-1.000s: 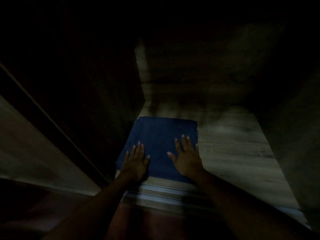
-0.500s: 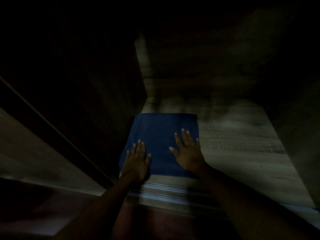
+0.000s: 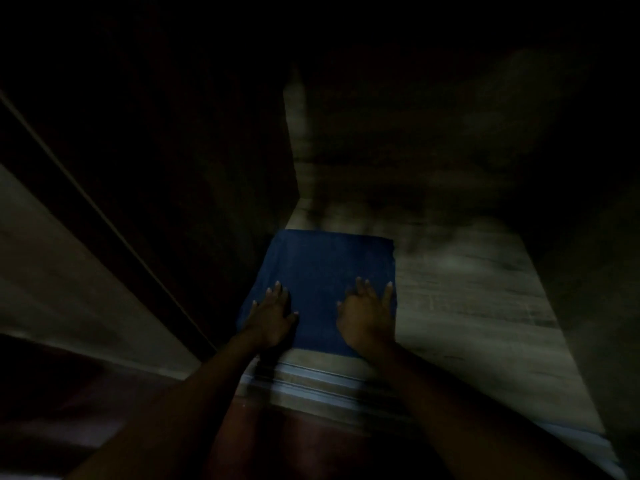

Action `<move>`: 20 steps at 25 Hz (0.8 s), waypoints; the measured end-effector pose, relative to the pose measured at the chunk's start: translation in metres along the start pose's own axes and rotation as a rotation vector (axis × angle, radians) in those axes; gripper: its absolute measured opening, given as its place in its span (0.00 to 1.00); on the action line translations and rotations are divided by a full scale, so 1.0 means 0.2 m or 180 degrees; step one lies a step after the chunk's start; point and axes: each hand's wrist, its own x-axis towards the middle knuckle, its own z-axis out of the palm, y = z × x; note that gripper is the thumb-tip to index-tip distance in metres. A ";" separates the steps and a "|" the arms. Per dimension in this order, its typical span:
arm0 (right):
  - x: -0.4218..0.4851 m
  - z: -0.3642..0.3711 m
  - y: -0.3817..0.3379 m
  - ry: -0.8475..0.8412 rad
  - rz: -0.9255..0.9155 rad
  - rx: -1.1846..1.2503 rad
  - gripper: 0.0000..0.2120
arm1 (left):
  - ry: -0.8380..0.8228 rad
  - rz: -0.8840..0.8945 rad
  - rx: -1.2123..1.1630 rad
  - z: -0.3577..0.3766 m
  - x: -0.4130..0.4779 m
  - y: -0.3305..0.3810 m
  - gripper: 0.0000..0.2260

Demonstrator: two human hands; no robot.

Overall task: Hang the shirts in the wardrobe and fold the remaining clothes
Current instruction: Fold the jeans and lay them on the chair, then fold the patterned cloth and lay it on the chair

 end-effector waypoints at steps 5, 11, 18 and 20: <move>-0.02 -0.12 -0.10 -0.0119 0.0040 0.0210 0.11 | 0.0797 0.0083 -0.1631 -0.20 -0.15 0.12 0.14; -0.28 -0.44 -0.25 -0.0490 0.0061 0.1021 0.08 | 0.0960 -0.0127 -0.2586 -0.51 -0.65 0.16 0.09; -0.71 -1.00 -0.71 -0.0976 -0.0324 0.0422 0.11 | 0.1632 -0.0126 -0.2978 -1.13 -1.34 0.11 0.07; -0.79 -1.13 -0.88 -0.0854 -0.0453 0.0780 0.11 | 0.1861 -0.0327 -0.2978 -1.33 -1.49 0.03 0.08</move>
